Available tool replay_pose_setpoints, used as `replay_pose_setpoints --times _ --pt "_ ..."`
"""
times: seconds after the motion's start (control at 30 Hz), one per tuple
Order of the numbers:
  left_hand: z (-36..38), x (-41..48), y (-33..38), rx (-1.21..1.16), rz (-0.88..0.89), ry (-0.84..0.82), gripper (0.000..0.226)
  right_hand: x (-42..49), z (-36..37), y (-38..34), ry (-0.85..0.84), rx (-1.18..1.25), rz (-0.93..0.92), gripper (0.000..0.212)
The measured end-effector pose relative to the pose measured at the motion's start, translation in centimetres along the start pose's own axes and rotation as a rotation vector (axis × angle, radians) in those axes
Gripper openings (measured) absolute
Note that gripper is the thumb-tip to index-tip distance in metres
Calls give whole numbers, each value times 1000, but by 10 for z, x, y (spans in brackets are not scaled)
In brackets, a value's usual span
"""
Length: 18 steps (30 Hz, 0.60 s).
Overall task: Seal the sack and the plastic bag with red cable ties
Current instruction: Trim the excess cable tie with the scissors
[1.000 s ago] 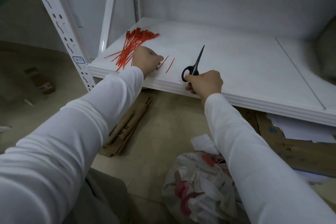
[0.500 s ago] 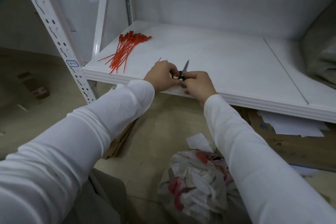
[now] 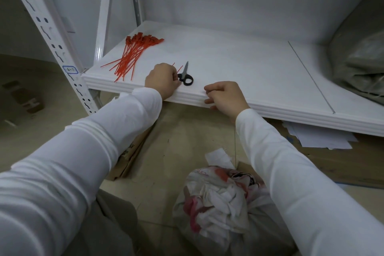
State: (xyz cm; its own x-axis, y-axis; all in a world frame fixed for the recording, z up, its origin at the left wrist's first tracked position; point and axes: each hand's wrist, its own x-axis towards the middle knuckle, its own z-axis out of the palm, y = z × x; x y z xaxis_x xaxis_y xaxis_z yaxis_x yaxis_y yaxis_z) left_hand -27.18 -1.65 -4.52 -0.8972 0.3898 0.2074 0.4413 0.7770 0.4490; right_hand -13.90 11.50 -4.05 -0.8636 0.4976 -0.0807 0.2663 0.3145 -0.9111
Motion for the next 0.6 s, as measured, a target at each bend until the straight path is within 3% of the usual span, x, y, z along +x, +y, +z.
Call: replay_pose_setpoints --times 0.4,0.6 --pt "-8 -37 35 -71 227 -13 19 -31 -14 9 -8 -29 28 23" --pt "-20 -92 70 -188 276 -125 12 -77 -41 14 -208 -283 59 37"
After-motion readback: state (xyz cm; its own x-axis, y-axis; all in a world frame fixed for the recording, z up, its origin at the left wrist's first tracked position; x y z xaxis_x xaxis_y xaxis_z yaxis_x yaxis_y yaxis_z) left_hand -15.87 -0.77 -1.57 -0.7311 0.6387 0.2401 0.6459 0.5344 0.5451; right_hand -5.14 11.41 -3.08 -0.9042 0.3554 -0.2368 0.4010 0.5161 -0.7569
